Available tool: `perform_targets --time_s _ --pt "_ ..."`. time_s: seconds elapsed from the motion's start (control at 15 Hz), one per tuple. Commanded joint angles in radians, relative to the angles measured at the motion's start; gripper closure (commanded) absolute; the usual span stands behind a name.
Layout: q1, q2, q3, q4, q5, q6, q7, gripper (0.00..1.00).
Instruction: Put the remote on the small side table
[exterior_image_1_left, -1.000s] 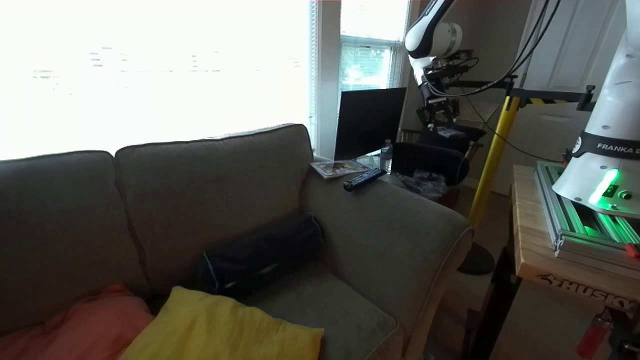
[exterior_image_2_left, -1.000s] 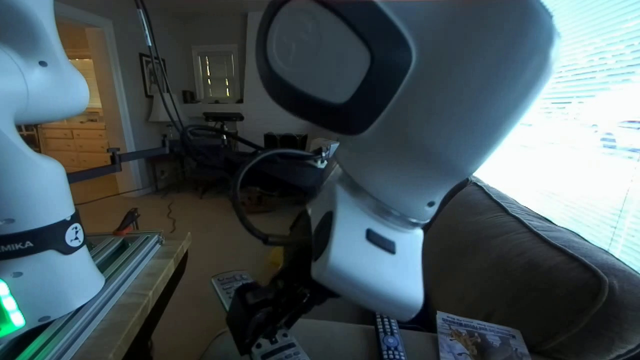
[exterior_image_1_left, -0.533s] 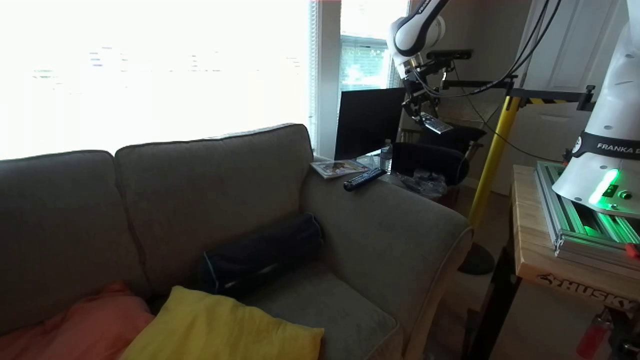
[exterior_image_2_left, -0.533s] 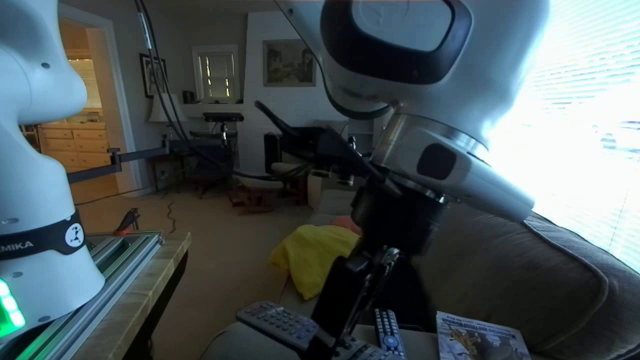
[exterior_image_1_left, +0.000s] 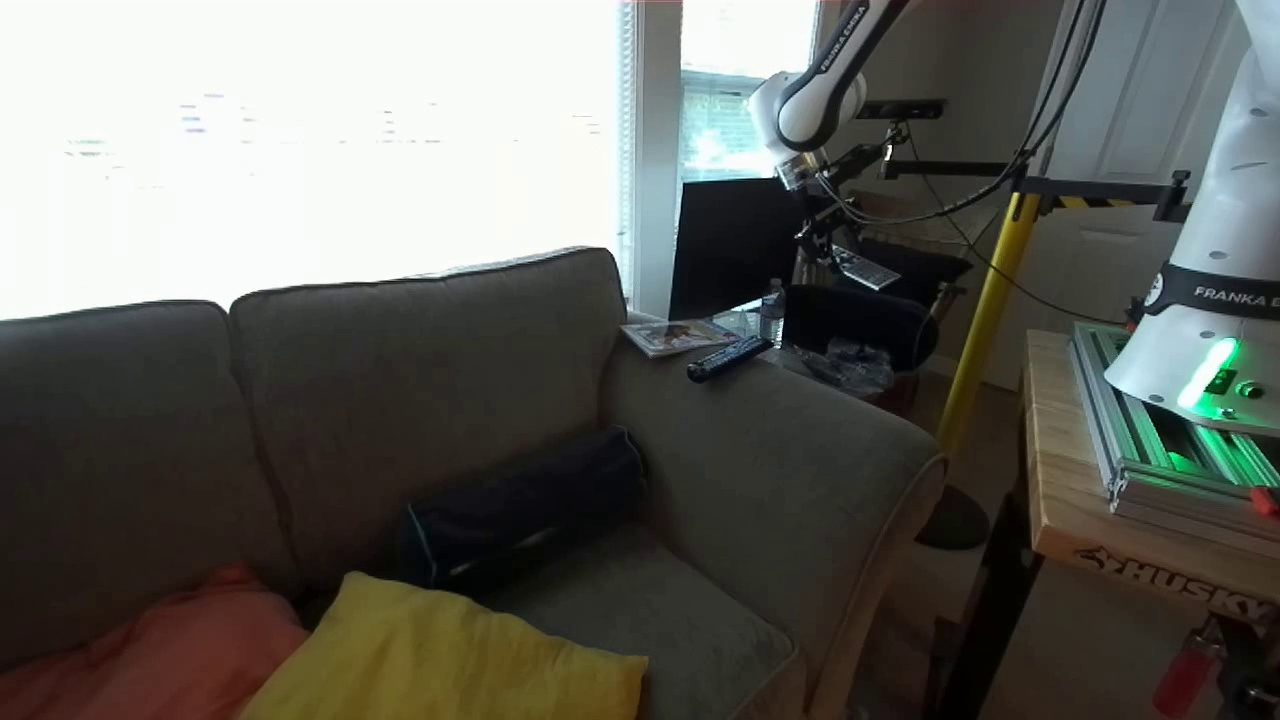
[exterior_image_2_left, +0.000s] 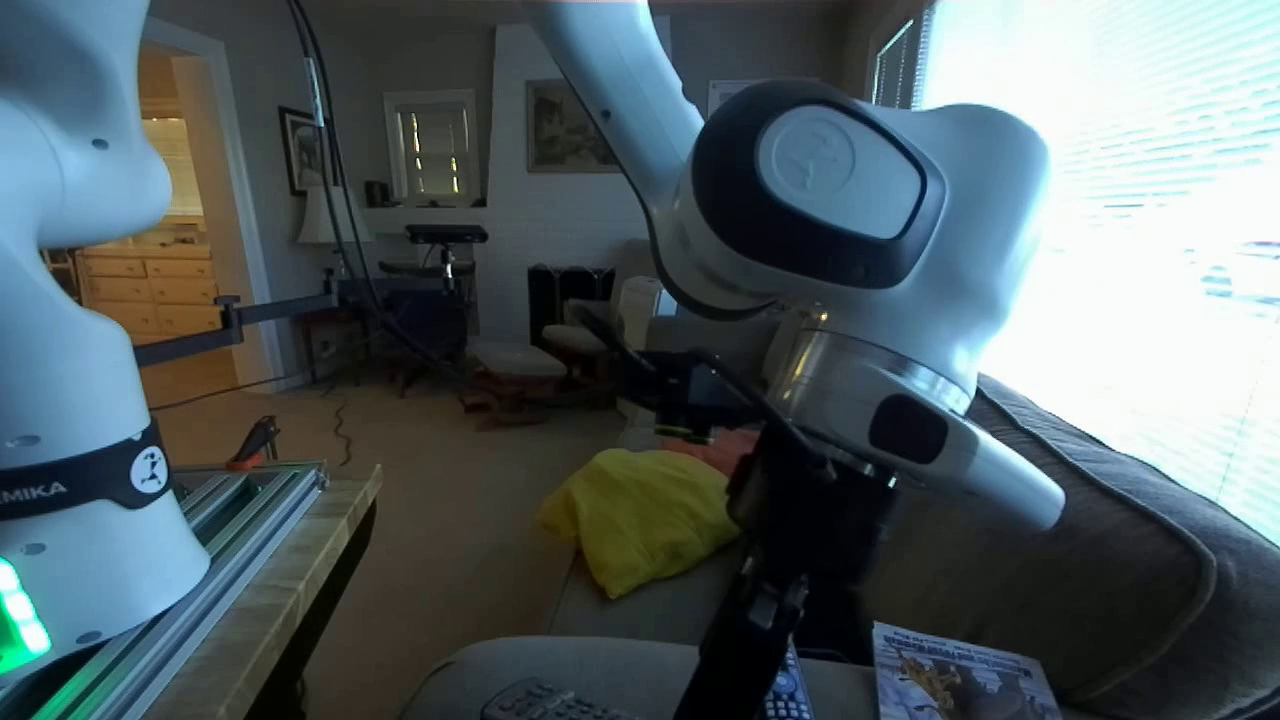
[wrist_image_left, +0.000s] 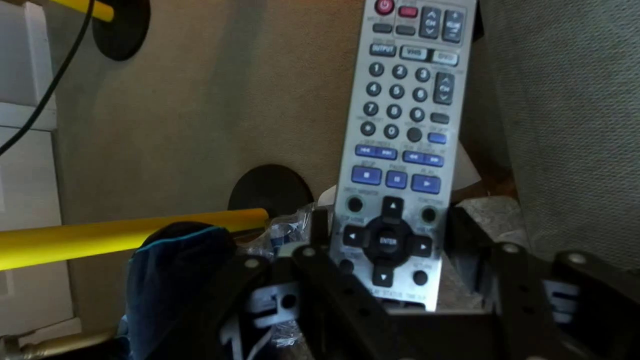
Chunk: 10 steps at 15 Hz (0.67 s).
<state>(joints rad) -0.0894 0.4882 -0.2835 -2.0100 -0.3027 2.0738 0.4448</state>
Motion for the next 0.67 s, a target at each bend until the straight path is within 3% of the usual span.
perform_targets --time_s 0.0,0.27,0.6 --pt "0.01 0.091 -0.012 0.049 -0.034 0.003 0.061 0.65" --pt "0.015 0.291 -0.035 0.172 -0.066 0.064 0.119 0.65" --pt "-0.028 0.535 -0.025 0.425 -0.02 0.062 -0.007 0.65"
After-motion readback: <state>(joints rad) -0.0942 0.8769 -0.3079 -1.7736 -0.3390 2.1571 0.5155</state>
